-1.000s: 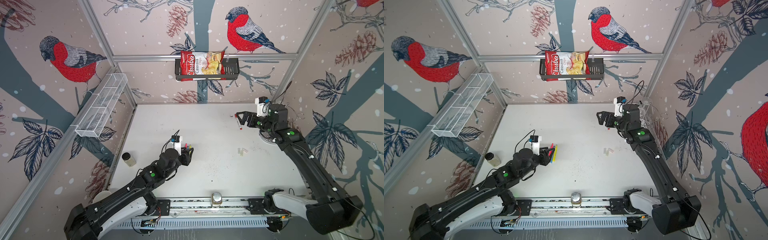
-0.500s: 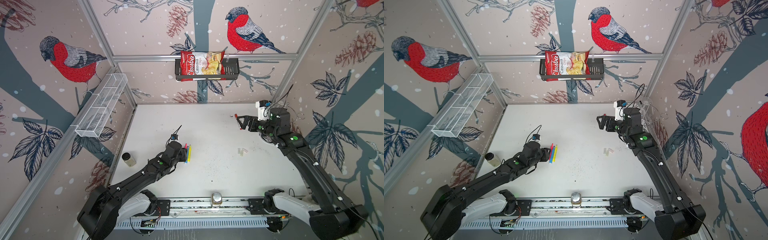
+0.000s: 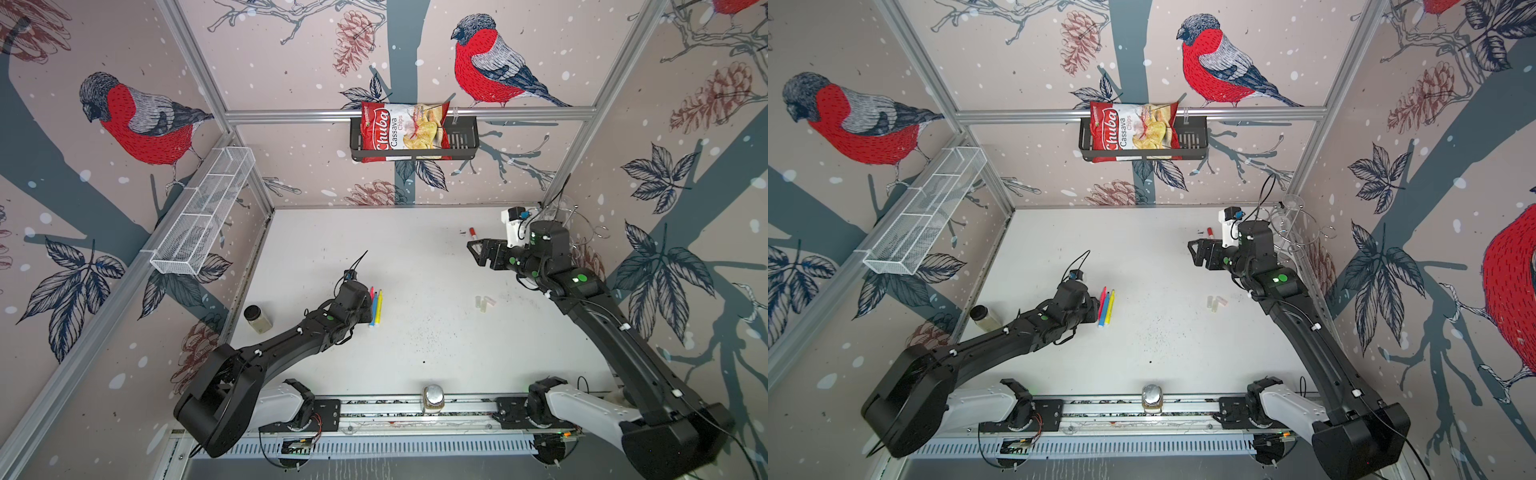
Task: Insert the pens into the pen caps
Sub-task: 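Lower the left gripper over the pink highlighter and close on it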
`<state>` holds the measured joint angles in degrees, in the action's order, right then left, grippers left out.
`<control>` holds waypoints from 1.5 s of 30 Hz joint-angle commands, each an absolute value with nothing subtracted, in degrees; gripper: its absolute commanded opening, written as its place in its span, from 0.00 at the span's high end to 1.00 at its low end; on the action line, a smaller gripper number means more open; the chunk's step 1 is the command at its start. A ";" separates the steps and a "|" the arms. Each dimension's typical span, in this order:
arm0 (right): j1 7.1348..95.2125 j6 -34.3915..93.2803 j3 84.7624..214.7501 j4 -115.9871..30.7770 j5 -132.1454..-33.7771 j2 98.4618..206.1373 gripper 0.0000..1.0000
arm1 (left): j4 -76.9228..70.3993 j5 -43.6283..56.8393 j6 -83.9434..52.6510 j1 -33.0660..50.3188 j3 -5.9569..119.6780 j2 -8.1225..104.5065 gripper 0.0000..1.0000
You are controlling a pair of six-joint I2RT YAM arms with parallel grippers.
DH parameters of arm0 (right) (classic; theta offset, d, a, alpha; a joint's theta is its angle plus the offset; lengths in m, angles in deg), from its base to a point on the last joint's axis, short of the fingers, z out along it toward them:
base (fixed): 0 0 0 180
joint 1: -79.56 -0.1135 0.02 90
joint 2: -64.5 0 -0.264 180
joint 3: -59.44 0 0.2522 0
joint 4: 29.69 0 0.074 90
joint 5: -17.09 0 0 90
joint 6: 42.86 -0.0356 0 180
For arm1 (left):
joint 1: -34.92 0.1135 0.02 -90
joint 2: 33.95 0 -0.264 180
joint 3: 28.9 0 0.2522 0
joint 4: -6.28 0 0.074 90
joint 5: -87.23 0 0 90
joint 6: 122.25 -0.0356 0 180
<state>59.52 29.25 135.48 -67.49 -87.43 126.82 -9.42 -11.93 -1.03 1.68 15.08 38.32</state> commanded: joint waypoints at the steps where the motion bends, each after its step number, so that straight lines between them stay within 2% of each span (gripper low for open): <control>1: 59.20 29.74 135.00 -65.12 -87.37 126.54 0.08 | -8.02 -12.00 -1.49 1.96 14.97 39.41 0.57; 24: 58.99 30.44 133.31 -63.54 -88.69 125.54 0.10 | -8.36 -9.84 -3.35 2.57 19.30 48.46 0.64; 45: 58.55 30.09 133.47 -63.66 -88.99 124.15 0.10 | -10.19 -7.41 -3.85 2.59 17.49 47.44 0.67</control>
<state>58.72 29.69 133.04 -64.93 -88.48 124.40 -9.02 -8.74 -2.91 2.53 17.46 47.72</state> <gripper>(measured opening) 0.898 0.330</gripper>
